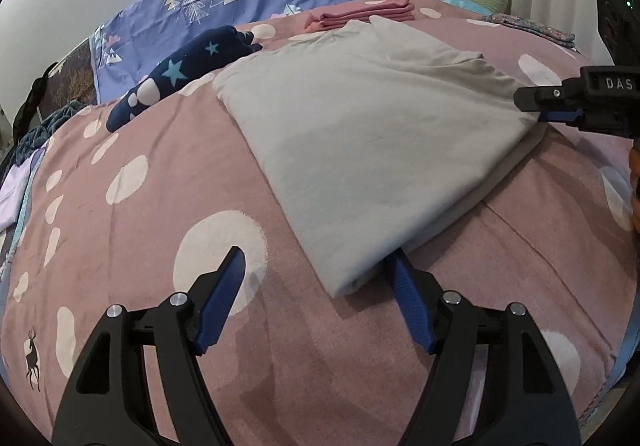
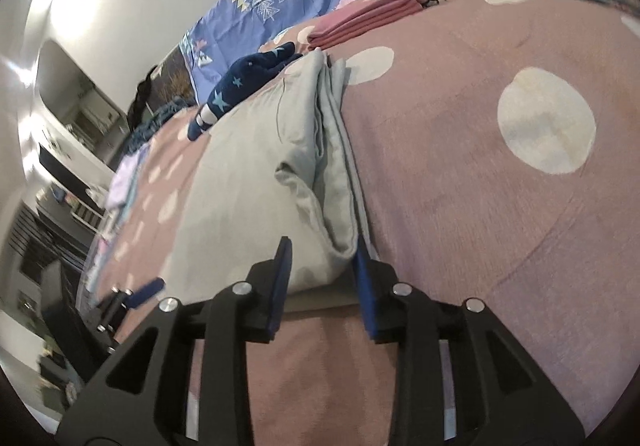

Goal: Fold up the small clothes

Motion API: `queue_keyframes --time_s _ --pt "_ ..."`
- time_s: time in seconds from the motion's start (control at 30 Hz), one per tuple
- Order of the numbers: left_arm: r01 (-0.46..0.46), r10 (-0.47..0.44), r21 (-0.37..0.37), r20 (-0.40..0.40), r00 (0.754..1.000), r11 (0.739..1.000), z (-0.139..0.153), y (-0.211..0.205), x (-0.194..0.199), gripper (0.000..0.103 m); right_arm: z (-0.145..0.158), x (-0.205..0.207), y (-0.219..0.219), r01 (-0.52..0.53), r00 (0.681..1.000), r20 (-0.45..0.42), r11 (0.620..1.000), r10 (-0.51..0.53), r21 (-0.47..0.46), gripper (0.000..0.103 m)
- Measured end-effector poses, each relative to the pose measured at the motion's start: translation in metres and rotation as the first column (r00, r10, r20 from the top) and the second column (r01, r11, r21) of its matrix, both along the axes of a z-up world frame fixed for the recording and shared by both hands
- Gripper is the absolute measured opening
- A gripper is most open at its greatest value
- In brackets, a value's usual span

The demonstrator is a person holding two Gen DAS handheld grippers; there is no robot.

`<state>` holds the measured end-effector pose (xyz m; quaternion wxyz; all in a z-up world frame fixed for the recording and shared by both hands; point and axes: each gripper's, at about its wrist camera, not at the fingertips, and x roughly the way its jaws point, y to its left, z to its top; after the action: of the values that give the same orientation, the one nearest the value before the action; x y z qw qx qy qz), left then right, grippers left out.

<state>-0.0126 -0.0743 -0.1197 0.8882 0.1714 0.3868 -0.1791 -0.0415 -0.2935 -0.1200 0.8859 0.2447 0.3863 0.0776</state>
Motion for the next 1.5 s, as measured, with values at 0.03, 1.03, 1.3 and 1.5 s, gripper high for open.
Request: queue_keyframes --time_s 0.03,1.03,1.3,1.5 --pt "0.001 -0.001 0.003 0.004 1.0 1.0 0.0 0.0 0.0 0.073 0.0 0.002 0.002 -0.005 1.0 -0.002 1.0 0.005 -0.017 0.034" --pt "0.115 -0.117 -0.2 0.006 0.993 0.973 0.038 -0.001 -0.013 0.016 0.017 0.028 0.007 -0.086 0.994 0.053 0.975 0.099 -0.205 0.031" --pt "0.094 -0.106 -0.14 -0.079 0.991 0.986 -0.004 -0.004 0.005 0.017 0.016 0.022 -0.025 -0.09 0.996 0.009 0.985 0.09 0.146 0.002" --pt "0.121 -0.13 -0.123 -0.072 0.989 0.985 -0.004 0.002 0.002 0.017 -0.023 0.04 -0.041 -0.049 0.99 -0.12 0.988 0.067 0.144 0.001"
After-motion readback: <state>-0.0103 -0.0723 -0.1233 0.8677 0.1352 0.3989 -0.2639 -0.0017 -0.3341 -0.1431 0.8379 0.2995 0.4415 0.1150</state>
